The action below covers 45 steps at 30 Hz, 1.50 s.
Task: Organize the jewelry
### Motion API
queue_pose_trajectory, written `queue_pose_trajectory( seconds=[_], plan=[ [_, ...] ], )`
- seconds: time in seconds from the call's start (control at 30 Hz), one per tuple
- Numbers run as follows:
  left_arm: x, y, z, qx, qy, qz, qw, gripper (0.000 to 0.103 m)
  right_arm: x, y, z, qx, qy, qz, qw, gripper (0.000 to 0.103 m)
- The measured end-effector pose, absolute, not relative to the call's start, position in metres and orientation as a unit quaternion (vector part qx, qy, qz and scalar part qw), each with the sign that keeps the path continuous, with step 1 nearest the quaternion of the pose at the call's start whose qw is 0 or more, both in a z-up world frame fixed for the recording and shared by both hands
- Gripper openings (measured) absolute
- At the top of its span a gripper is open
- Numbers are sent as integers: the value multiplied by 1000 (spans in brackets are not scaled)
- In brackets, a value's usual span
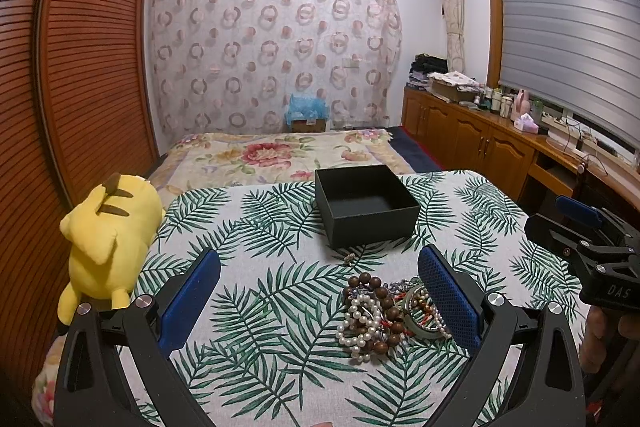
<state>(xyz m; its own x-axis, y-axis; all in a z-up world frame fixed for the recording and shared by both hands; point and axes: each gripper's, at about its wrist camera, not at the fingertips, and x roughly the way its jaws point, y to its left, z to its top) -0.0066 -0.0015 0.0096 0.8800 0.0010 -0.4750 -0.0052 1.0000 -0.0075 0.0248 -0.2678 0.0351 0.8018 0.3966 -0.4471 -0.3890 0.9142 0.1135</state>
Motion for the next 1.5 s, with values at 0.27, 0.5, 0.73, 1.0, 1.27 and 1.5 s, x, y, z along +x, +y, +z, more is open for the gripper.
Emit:
queue_pose_trajectory(
  seconds=[0.27,0.5,0.73,1.0,1.27,1.5],
  plan=[
    [-8,-3,8,-4,245,1,970,96,25,-268,36,8,237,207,949,101],
    [-8,-3,8,-5,245,1,969,96,25,-268,35,8,237,207,949,101],
    [-8,-6,9,-4,250,-1,968,96,25,-270,35,8,237,208,949,101],
    [2,-1,-2,-7,276,-8,961,96,28,-268,31,5,245,209,947,101],
    [13,3,-29,1,315,-20,949,96,30,-261,13,-5,263,218,940,101],
    [18,10,-49,-5,336,-39,941,96,32,-261,-6,-20,279,232,932,101]
  ],
)
